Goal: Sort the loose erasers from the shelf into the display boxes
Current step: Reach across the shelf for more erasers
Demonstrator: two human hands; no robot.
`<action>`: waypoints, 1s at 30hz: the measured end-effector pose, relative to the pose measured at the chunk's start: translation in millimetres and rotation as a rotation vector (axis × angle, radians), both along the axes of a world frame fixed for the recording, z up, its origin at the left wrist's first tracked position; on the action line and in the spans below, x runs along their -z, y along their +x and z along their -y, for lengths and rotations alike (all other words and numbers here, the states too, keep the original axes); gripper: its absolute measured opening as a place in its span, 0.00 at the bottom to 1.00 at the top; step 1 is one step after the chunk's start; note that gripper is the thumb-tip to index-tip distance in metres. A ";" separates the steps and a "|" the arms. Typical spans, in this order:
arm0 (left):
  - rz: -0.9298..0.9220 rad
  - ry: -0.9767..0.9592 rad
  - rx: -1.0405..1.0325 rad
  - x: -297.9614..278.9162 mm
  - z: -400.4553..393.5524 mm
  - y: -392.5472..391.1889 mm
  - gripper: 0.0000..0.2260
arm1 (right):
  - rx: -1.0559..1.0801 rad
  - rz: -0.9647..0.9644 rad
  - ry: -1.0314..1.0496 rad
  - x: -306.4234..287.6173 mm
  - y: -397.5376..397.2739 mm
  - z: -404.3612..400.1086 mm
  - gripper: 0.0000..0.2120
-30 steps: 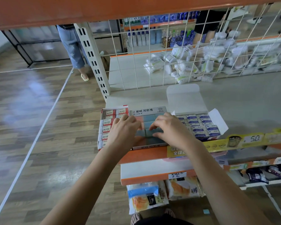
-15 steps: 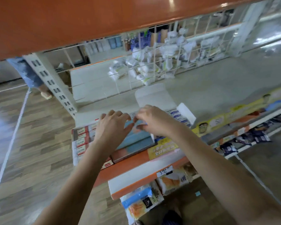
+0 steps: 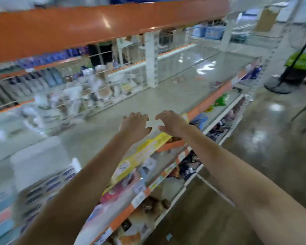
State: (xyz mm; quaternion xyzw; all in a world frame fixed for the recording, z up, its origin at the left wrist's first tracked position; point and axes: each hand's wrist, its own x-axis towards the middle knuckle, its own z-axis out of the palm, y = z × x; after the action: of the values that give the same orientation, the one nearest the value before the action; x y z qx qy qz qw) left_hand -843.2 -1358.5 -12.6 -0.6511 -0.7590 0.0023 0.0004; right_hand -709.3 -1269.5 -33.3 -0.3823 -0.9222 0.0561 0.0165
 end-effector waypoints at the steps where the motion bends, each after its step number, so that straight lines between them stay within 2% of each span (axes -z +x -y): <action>1: 0.016 -0.003 0.015 1.9 -23.1 17.0 0.21 | 0.033 0.001 -0.004 1.7 19.8 -21.9 0.21; 5: 0.085 -0.008 0.069 6.8 -107.1 72.4 0.21 | 0.151 -0.029 -0.059 11.3 83.8 -100.6 0.22; 12: 0.127 -0.023 0.135 25.6 -250.7 135.2 0.22 | 0.230 0.026 -0.086 23.9 162.1 -230.8 0.22; 20: 0.188 -0.015 0.171 57.1 -408.8 165.5 0.21 | 0.234 -0.026 -0.112 15.6 195.7 -389.7 0.19; 23: 0.230 -0.007 0.158 67.9 -438.2 166.8 0.19 | 0.196 -0.034 -0.121 21.3 199.2 -431.5 0.19; 27: 0.230 -0.027 0.093 74.2 -457.7 165.8 0.13 | 0.146 -0.151 -0.136 33.6 201.4 -467.9 0.14; 30: 0.291 0.017 0.002 74.2 -458.8 168.1 0.11 | 0.069 -0.224 -0.178 43.1 204.9 -490.3 0.17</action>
State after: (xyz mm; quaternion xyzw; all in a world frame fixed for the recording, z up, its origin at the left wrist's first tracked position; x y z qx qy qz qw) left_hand -675.1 -899.7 -86.7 -0.6453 -0.7503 -0.0986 -0.1042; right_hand -504.4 -779.2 -76.4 -0.4050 -0.8923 0.1795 0.0870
